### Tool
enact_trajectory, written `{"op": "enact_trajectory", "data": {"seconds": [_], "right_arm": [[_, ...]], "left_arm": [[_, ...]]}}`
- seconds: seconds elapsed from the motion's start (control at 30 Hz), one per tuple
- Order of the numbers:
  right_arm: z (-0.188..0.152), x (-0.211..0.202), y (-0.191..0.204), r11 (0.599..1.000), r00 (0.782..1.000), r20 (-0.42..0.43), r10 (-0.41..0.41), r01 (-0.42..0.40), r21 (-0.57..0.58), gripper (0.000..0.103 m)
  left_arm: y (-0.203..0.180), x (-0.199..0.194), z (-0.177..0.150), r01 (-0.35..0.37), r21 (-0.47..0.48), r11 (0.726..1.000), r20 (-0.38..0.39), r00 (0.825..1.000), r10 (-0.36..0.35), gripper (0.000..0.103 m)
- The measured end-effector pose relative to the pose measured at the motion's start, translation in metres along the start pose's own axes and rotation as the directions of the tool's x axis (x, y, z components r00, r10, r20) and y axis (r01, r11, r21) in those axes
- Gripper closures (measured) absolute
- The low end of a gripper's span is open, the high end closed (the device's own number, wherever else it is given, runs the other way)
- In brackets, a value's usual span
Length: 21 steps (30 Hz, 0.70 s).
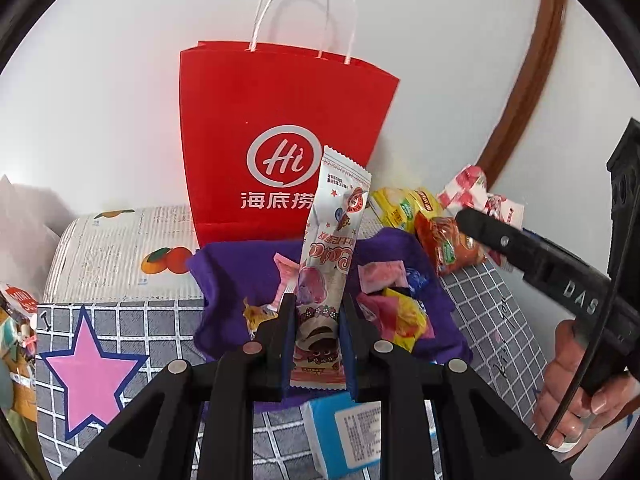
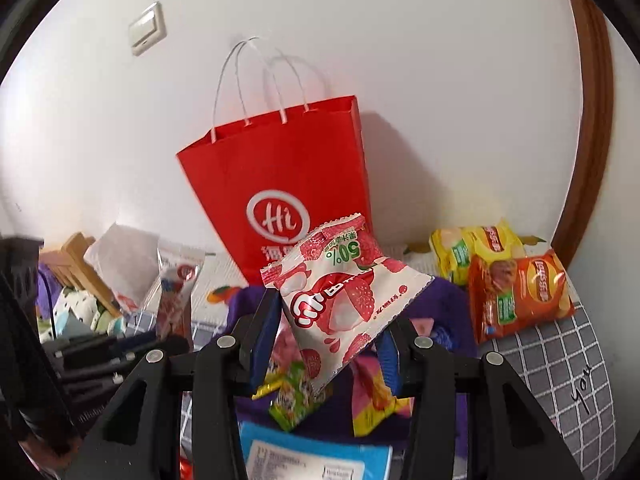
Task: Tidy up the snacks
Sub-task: 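Carry the stick packet and strawberry bag over the purple towel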
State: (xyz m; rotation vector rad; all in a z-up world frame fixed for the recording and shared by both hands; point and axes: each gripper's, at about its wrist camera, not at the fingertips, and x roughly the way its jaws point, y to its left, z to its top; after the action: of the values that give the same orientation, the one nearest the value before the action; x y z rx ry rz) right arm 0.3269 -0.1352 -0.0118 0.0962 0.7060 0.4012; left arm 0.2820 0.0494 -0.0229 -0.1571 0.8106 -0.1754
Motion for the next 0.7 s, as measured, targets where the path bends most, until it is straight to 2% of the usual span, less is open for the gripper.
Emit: {"op": "enact_trajectory", "data": {"seconds": [0.17, 0.27, 0.33, 0.5, 0.57, 0.7], "right_arm": [[0.003, 0.02, -0.012, 1.0, 1.0, -0.013, -0.014, 0.014, 0.007, 0.058], [0.004, 0.038, -0.022, 0.998, 0.996, -0.065, -0.054, 0.055, 0.016, 0.058], [0.002, 0.042, -0.028, 0.999, 0.997, -0.072, -0.038, 0.039, 0.023, 0.058], [-0.003, 0.061, -0.047, 0.997, 0.989, -0.146, -0.04, 0.049, 0.058, 0.058], [-0.007, 0.072, -0.05, 0.998, 0.981, -0.189, -0.037, 0.047, 0.05, 0.058], [-0.011, 0.087, -0.051, 0.997, 0.973, -0.222, -0.058, 0.069, 0.042, 0.058]], "left_arm": [[0.002, 0.021, 0.009, 0.006, -0.027, 1.0, -0.022, 1.0, -0.006, 0.084], [0.002, 0.033, 0.014, 0.028, -0.044, 0.999, -0.016, 0.999, -0.029, 0.084], [0.002, 0.039, 0.015, 0.038, -0.053, 0.998, -0.018, 0.999, -0.039, 0.084], [-0.004, 0.055, 0.011, -0.031, -0.012, 0.999, -0.053, 0.998, 0.03, 0.084], [-0.003, 0.06, 0.01, -0.037, -0.016, 0.999, -0.064, 0.997, 0.036, 0.084], [0.001, 0.066, 0.01, -0.039, -0.017, 0.999, -0.082, 0.996, 0.038, 0.084]]}}
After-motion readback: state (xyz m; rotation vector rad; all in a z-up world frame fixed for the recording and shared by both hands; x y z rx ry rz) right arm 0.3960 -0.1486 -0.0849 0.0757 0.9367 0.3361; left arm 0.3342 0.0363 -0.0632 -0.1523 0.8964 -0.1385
